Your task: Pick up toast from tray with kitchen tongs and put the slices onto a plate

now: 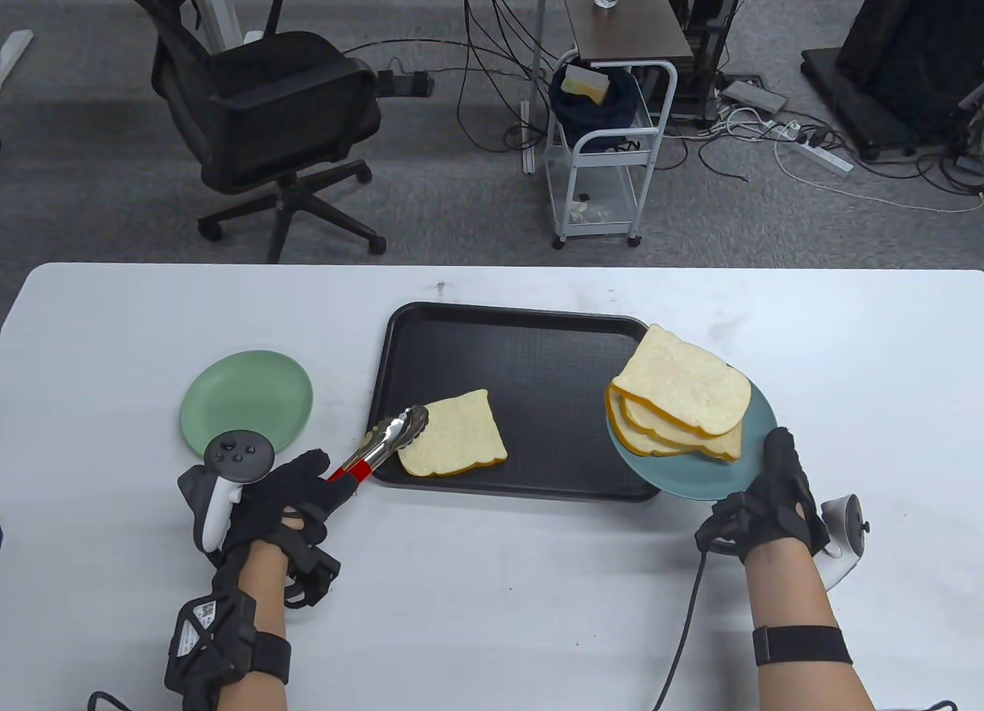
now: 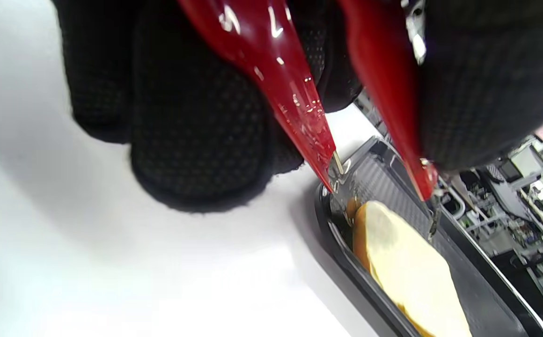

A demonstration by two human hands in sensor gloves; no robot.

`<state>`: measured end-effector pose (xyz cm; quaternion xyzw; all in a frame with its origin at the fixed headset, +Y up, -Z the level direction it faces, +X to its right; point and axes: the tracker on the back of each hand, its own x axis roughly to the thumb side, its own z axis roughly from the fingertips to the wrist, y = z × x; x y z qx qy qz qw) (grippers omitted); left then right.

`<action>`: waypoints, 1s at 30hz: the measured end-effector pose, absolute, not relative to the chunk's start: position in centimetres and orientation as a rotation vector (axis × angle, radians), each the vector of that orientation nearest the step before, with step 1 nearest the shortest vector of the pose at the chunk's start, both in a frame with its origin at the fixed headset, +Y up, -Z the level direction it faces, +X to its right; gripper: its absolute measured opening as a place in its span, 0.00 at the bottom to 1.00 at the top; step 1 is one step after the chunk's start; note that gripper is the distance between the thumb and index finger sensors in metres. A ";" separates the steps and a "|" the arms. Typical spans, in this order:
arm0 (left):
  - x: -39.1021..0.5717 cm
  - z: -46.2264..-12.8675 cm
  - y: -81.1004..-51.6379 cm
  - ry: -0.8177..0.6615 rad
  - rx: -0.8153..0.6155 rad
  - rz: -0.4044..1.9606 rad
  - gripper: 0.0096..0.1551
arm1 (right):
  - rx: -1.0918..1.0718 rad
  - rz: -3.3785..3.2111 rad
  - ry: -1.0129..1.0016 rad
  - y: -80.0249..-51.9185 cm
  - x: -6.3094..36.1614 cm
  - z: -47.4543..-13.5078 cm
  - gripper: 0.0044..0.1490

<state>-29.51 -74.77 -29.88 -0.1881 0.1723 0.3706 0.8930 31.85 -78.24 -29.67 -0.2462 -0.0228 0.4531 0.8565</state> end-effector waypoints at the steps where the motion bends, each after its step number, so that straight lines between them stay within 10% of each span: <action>1: -29.8 -29.8 -74.9 0.352 -0.418 0.785 0.45 | -0.521 0.956 -0.049 -78.3 31.9 -29.7 0.32; 15: -30.9 -29.4 -76.0 0.283 -0.461 1.099 0.41 | -0.537 0.969 -0.054 -78.4 32.0 -29.7 0.32; 30: -23.8 -30.8 -61.3 0.010 -0.215 1.366 0.40 | -0.528 0.971 -0.054 -78.3 32.1 -29.7 0.32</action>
